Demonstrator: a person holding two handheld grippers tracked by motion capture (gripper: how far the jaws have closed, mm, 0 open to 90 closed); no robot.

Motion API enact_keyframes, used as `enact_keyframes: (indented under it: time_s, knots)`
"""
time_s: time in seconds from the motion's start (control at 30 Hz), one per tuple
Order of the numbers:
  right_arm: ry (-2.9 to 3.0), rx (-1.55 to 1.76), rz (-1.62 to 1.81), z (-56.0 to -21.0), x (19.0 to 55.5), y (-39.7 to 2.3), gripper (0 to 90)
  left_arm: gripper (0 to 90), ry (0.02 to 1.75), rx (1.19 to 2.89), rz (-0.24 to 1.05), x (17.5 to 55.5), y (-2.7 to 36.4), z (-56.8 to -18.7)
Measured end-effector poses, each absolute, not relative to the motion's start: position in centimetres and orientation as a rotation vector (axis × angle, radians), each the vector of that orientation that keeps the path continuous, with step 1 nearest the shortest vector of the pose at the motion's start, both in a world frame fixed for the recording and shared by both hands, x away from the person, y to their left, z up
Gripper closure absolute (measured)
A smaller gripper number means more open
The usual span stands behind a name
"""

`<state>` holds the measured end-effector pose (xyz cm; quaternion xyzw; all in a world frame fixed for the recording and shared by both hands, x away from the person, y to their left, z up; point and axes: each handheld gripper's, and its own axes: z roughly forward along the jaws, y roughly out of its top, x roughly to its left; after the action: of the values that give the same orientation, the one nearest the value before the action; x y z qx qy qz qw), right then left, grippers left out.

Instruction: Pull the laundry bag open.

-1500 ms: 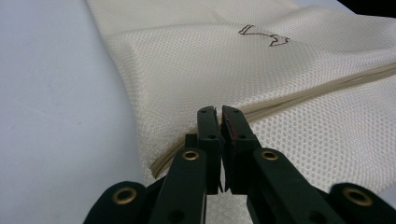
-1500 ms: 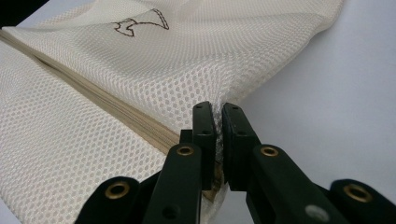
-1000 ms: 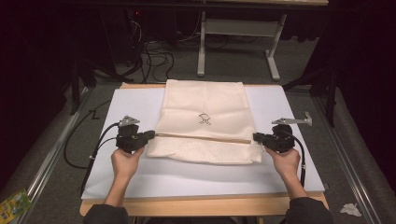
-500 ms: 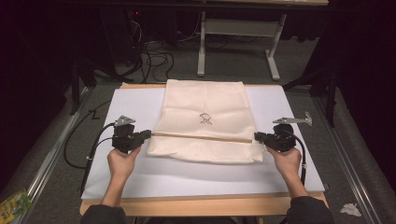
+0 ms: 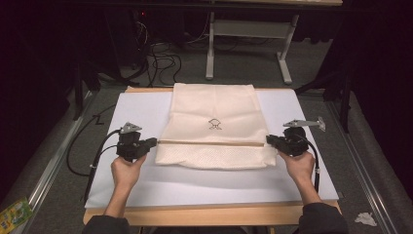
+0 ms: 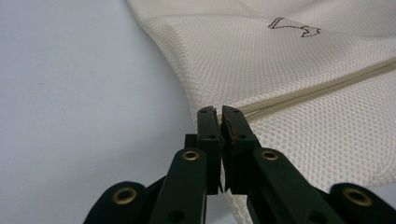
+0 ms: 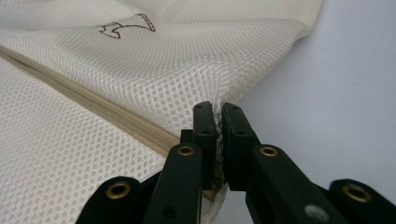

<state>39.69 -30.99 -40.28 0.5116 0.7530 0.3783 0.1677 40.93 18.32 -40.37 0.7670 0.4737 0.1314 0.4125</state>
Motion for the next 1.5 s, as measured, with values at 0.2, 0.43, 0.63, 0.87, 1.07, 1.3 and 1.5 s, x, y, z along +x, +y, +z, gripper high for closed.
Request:
enact_keyframes:
  time_s: [0.2, 0.43, 0.63, 0.87, 1.07, 1.3, 1.5]
  knots:
    - [2.149, 1.487, 1.073, -40.8, 39.8, -31.2, 86.5, 86.6, 1.174, 1.939, 0.317, 40.7, 18.0, -40.6]
    - [2.161, 1.506, 1.073, -41.6, 39.8, -31.2, 86.1, 86.5, 1.17, 1.962, 0.312, 40.6, 17.8, -40.9]
    - [2.169, 1.502, 1.06, -42.0, 39.6, -31.1, 85.6, 86.4, 1.181, 1.96, 0.294, 40.6, 17.9, -41.4]
    - [2.187, 1.524, 1.058, -42.9, 39.4, -31.1, 85.7, 86.4, 1.189, 1.972, 0.288, 40.7, 17.8, -41.7]
    - [2.197, 1.537, 1.063, -43.4, 39.3, -31.2, 85.2, 86.2, 1.197, 1.981, 0.29, 40.7, 17.8, -42.0]
    - [2.197, 1.565, 1.058, -44.2, 39.1, -31.2, 84.6, 86.1, 1.204, 2.022, 0.293, 40.7, 17.3, -42.7]
    - [2.198, 1.583, 1.048, -45.0, 39.2, -31.2, 83.2, 85.8, 1.201, 2.044, 0.307, 40.7, 16.9, -43.2]
